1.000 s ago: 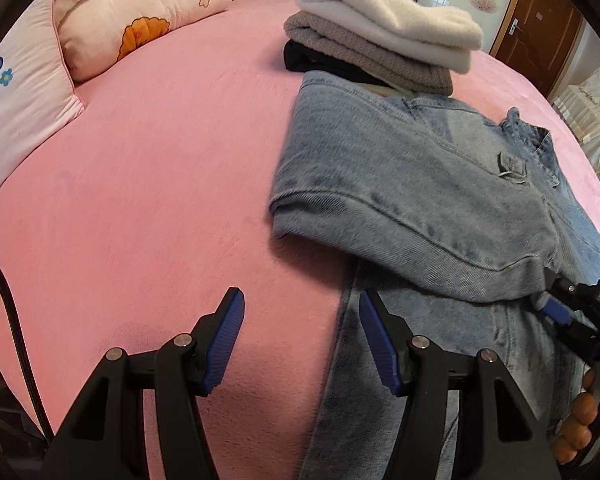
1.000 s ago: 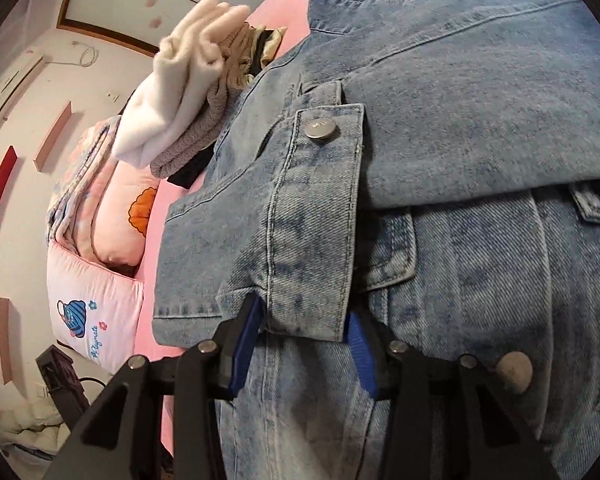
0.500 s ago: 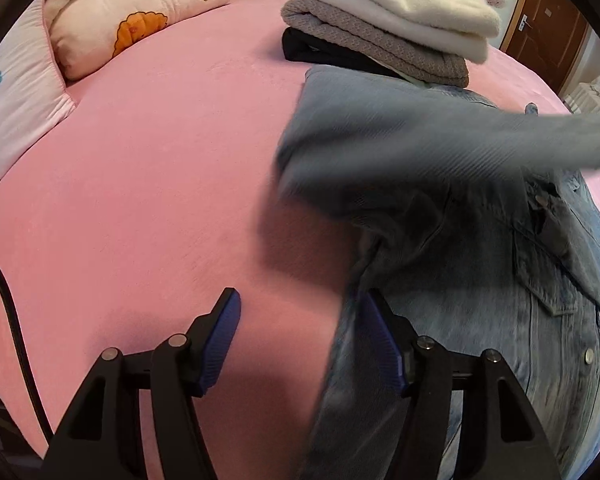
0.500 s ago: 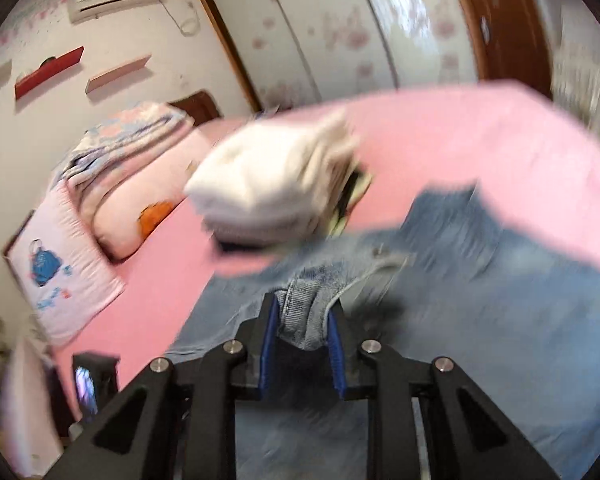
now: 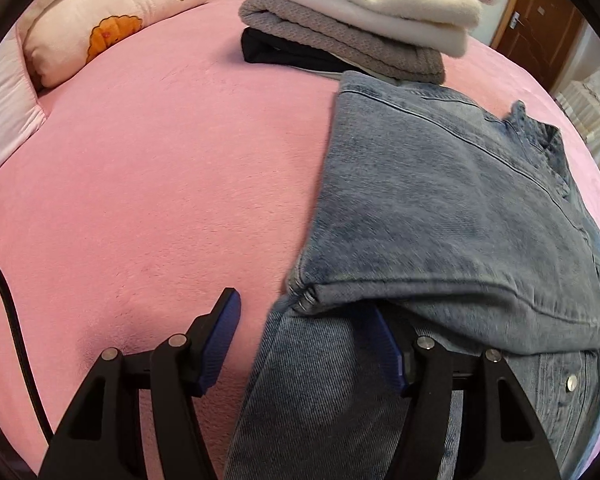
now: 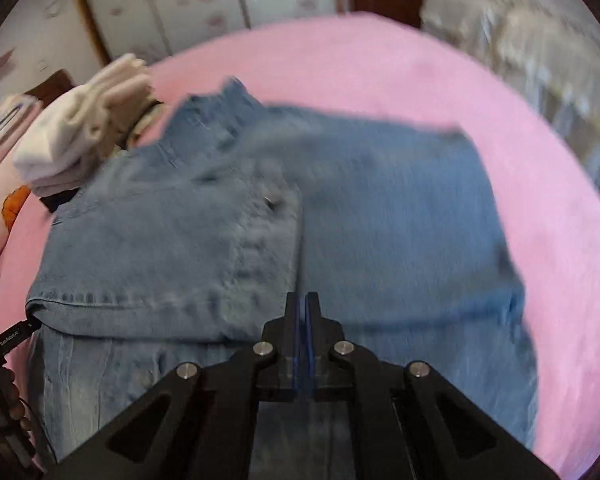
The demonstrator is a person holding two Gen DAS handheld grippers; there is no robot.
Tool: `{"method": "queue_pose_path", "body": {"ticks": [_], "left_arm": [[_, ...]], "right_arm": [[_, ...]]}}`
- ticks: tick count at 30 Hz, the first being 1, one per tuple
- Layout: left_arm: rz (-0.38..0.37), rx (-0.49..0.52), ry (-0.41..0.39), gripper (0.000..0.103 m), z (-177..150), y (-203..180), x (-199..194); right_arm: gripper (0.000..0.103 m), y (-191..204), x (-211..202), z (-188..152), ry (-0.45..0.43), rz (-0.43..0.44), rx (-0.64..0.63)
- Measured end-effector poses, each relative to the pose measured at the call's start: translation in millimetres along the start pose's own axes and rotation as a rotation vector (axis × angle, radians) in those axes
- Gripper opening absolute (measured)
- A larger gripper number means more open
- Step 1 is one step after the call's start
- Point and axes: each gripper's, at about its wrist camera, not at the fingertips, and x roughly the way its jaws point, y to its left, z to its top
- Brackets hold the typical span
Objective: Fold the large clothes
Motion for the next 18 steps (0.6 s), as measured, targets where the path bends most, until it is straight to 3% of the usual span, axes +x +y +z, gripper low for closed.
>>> {"method": "queue_pose_path", "body": {"ticks": [3,5,6,9,12,18], "left_arm": [[-0.035,0.046,0.012,0.062,-3,-2,-9],[-0.071,0.091,0.020,0.062,-6,-4,-20],[-0.098,0.109,0.018,0.062,-6,-5,-26],[-0.181,0.149,-0.007,0.062,1,-6,-47],[-0.210,0.154,-0.037,0.062,21,-6,-55],[-0.207,0.122,-0.031,0.062,78,1,-15]], "right_arm": [[0.012,-18,-8,9,-0.034,0.121,0.100],[0.047,-18,-8,21,-0.042,0.154,0.121],[0.052,-16,-3,33,-0.046,0.184,0.127],[0.053,-6,19,62,-0.030,0.223,0.097],[0.053,0,53,86,0.015,0.242,0.069],[0.053,8,104,111,0.064,0.182,-0.012]]}}
